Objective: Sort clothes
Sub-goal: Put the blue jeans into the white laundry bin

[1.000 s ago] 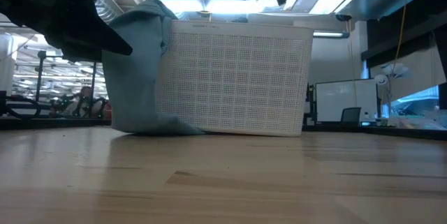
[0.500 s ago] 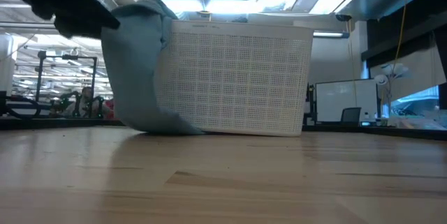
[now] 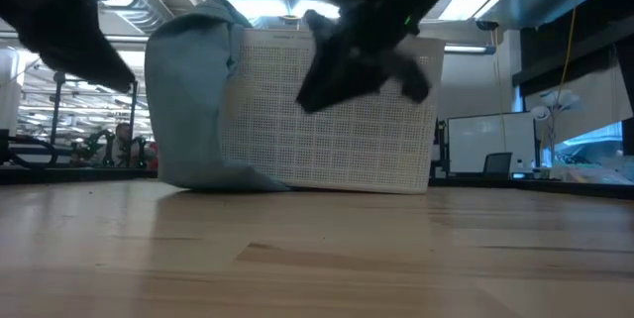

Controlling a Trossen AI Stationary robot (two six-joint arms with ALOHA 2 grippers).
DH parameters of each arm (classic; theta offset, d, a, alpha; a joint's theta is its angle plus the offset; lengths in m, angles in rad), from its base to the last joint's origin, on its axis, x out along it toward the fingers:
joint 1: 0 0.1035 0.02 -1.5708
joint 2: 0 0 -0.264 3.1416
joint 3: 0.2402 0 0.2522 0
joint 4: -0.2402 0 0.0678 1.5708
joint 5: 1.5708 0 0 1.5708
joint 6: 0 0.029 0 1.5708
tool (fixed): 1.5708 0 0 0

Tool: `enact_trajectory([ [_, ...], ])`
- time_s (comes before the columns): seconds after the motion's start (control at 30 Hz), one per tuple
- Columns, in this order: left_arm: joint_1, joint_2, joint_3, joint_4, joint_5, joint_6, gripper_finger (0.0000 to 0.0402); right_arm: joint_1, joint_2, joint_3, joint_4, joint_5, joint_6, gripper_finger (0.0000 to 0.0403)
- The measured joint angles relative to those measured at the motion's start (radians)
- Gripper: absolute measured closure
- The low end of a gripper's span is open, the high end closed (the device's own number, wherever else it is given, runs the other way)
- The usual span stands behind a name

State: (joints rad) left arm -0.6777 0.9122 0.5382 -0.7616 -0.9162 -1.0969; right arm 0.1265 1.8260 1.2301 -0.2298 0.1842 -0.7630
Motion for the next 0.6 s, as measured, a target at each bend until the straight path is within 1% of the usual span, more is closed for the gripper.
enact_trajectory([
  [0.1,0.000,0.009,-0.039,0.014,0.000,-0.016,0.0169,0.001,0.064,0.000,0.100,0.051,0.028,0.0251],
  [0.2,-0.001,0.018,-0.084,0.041,-0.001,-0.044,0.0169,-0.002,0.105,0.000,0.208,0.049,0.060,0.0203],
  [0.3,-0.001,0.021,-0.134,0.107,-0.025,-0.047,0.0169,-0.002,0.136,0.000,0.328,0.026,0.078,0.0169],
  [0.43,0.000,0.021,-0.188,0.221,-0.066,0.006,0.0169,-0.002,0.185,0.001,0.466,0.009,0.149,0.0145],
  [0.6,0.041,0.032,-0.235,0.280,-0.073,-0.002,0.0169,-0.002,0.244,0.002,0.569,0.006,0.201,0.0141],
])
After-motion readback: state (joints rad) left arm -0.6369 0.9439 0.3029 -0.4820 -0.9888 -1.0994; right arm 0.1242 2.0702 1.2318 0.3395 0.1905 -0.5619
